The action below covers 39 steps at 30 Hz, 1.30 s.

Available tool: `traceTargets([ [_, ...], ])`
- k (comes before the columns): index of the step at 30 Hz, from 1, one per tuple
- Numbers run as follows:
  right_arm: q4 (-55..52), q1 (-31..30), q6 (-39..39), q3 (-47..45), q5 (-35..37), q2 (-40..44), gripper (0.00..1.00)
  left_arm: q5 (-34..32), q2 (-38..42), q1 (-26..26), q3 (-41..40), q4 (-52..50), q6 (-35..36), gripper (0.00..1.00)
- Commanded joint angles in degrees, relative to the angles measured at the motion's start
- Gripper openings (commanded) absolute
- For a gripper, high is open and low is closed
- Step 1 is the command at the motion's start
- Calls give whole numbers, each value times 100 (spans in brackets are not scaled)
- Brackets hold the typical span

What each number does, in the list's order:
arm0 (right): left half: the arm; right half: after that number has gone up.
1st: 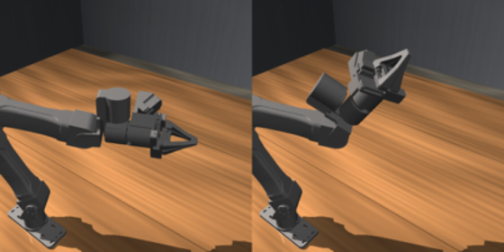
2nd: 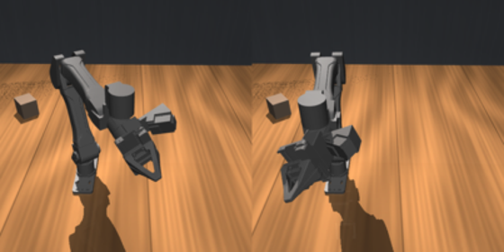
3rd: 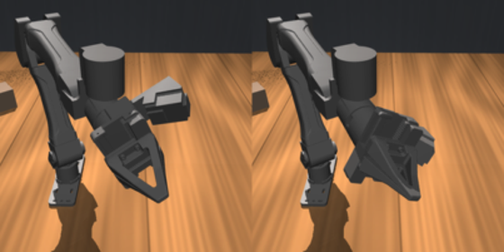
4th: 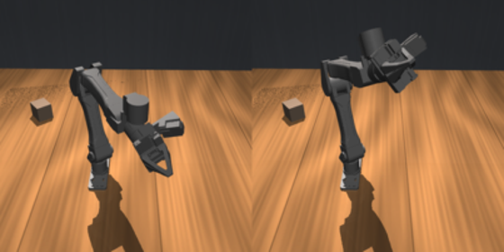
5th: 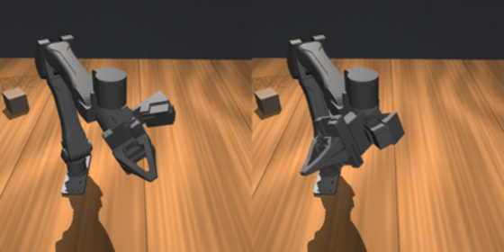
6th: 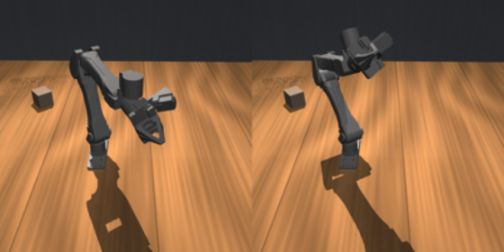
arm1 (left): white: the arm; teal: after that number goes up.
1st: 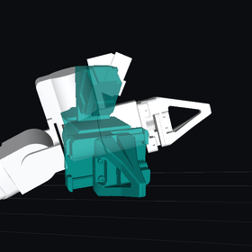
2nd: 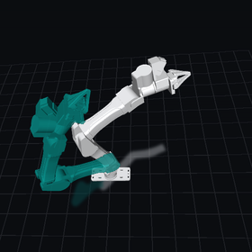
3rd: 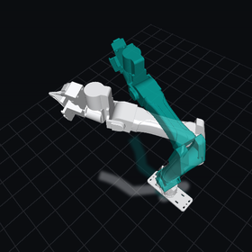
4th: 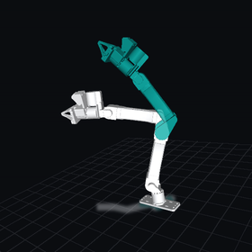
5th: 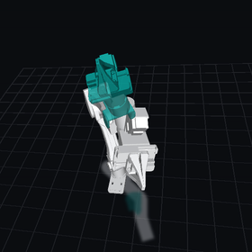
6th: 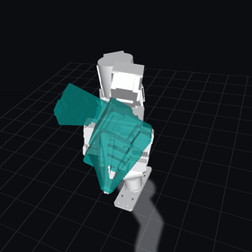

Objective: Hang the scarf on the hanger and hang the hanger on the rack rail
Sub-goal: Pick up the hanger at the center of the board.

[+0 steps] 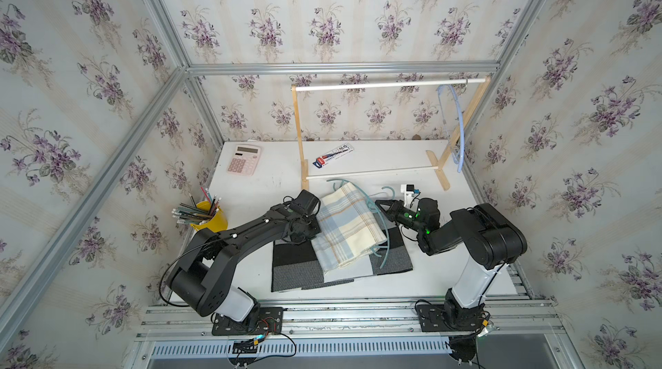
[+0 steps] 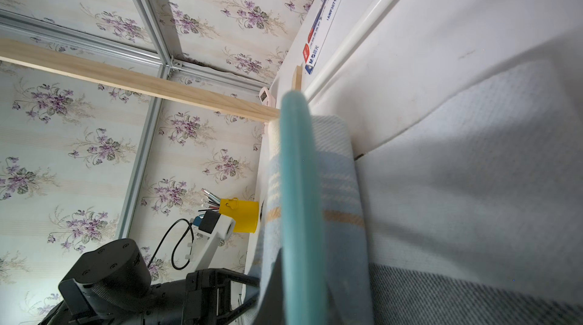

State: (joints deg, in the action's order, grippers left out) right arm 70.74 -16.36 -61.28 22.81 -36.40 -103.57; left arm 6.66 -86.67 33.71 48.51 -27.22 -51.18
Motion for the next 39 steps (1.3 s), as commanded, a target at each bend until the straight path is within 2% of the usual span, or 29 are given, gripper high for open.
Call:
traceTargets([
  [1,-104,-51,255,-111,-90,67,0,-60,47,-5,-24,-70,-6,0],
  [5,-664,-52,594,-263,348,832,0,-101,163,-5,-5,-154,2,0],
  [12,-3551,-113,1868,214,1638,2970,0,43,712,4,43,-244,76,0],
  [16,-4774,-289,2461,700,2186,3721,0,447,1258,4,-181,244,87,0],
  [20,-5632,-576,2835,1253,2612,4053,0,712,1643,17,-346,744,11,0],
  [28,-7104,-1223,3433,2392,3633,4367,0,608,1701,21,-329,752,-187,0],
  [33,-7988,-1361,3696,3250,3831,4415,0,597,1783,26,-104,739,-230,0],
  [39,-8871,-1361,3807,4222,3728,4306,0,920,2210,21,329,1115,-362,0],
])
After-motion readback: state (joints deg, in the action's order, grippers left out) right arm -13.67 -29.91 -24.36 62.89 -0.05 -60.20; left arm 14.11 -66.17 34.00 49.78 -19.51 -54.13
